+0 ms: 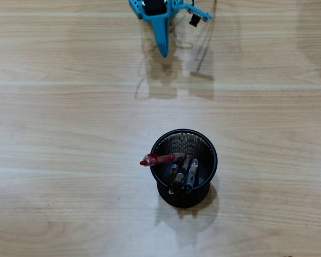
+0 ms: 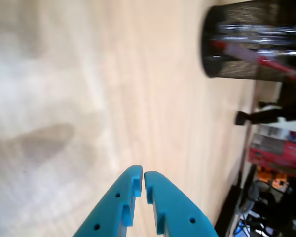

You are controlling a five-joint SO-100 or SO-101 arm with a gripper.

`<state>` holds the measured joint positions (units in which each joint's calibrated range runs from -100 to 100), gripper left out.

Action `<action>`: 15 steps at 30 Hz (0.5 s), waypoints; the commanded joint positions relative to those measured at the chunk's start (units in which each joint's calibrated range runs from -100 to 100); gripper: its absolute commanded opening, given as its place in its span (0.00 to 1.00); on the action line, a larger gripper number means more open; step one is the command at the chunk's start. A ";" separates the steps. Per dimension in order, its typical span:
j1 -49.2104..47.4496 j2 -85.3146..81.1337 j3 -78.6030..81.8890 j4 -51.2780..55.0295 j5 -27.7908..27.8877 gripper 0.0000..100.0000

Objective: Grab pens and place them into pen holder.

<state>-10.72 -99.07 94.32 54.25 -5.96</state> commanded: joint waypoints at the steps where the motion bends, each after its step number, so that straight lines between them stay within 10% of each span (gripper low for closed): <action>1: 0.25 -0.51 2.96 0.01 2.03 0.02; 15: 0.98 -0.59 4.95 0.01 5.69 0.02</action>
<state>-10.62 -99.15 98.76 54.25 -0.55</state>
